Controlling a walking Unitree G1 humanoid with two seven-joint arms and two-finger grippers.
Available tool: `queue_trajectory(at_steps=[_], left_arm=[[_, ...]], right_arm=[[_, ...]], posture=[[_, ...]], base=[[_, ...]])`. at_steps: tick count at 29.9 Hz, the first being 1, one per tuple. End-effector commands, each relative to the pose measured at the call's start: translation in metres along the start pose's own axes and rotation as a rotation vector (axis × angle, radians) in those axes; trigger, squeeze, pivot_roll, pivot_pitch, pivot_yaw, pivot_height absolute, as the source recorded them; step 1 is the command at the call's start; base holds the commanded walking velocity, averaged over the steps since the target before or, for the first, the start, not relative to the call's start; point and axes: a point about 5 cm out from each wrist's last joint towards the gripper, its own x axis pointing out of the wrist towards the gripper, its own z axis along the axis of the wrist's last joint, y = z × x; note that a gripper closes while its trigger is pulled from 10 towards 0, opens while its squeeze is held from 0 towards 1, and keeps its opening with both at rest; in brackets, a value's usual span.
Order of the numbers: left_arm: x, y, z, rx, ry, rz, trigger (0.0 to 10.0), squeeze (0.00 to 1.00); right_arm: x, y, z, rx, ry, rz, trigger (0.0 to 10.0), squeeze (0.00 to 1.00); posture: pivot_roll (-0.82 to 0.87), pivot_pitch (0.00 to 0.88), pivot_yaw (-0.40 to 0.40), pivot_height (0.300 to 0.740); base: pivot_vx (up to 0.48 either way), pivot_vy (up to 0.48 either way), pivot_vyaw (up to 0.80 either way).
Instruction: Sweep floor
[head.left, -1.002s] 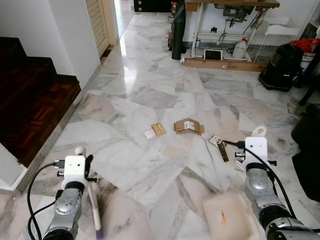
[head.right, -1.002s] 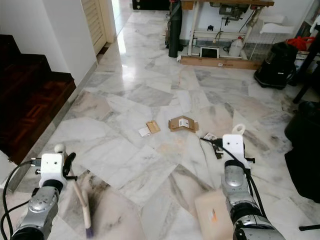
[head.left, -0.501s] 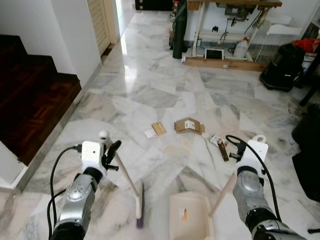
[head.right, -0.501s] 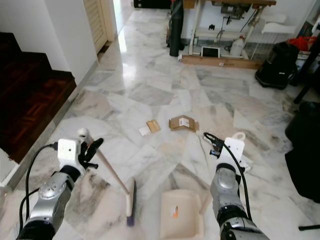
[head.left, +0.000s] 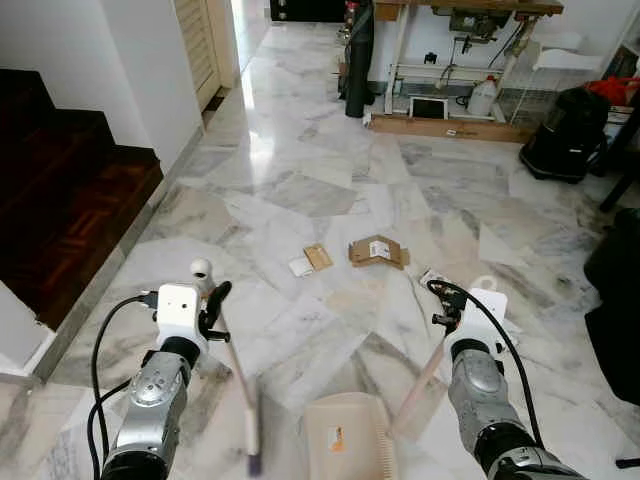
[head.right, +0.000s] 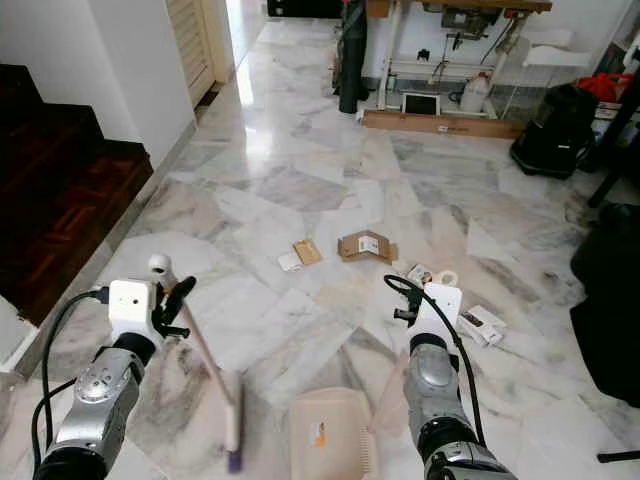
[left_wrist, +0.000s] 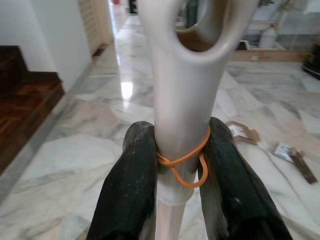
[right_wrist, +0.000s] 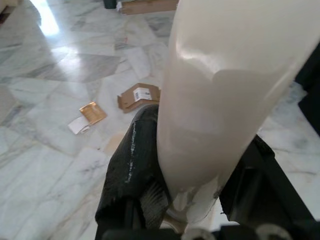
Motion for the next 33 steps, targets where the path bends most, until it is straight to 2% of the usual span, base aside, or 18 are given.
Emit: queue_trajectory(at_steps=[1, 3, 9, 14, 19, 26, 33], left_arm=[[0.002, -0.002, 0.010, 0.010, -0.056, -0.002, 10.0, 0.00], [0.003, -0.007, 0.010, 0.011, -0.056, -0.010, 10.0, 0.00], [0.004, -0.008, 0.009, 0.010, -0.054, -0.010, 10.0, 0.00], [0.006, -0.008, 0.010, 0.011, -0.054, -0.005, 10.0, 0.00], [0.006, -0.007, 0.011, 0.014, -0.056, -0.002, 10.0, 0.00], [0.006, -0.006, 0.012, 0.026, -0.062, -0.008, 10.0, 0.00], [0.010, -0.007, 0.019, 0.040, -0.078, -0.027, 10.0, 0.00]], right_arm=[[0.001, 0.003, 0.004, 0.002, -0.022, 0.019, 10.0, 0.00], [0.001, 0.002, 0.003, 0.003, -0.021, 0.024, 10.0, 0.00], [0.001, -0.001, 0.002, 0.000, -0.015, 0.023, 10.0, 0.00], [0.000, -0.002, -0.002, 0.001, 0.000, 0.022, 10.0, 0.00], [-0.001, -0.002, -0.004, 0.006, 0.018, 0.022, 10.0, 0.00], [-0.004, 0.002, -0.008, -0.006, 0.016, 0.041, 10.0, 0.00], [-0.005, 0.004, -0.012, 0.006, 0.032, 0.045, 10.0, 0.00]], posture=[[0.09, 0.000, -0.033, 0.740], [0.09, 0.000, -0.036, 0.740], [0.09, 0.000, -0.038, 0.740], [0.09, 0.000, -0.038, 0.740], [0.09, 0.000, -0.038, 0.740], [0.10, 0.000, -0.032, 0.740], [0.10, 0.000, -0.021, 0.740]], base=[[0.000, 0.000, 0.00], [0.000, 0.000, 0.00], [0.000, 0.041, 0.00], [0.000, 0.322, 0.00], [0.000, 0.401, -0.57], [0.000, 0.372, 0.00], [0.000, 0.000, 0.00]])
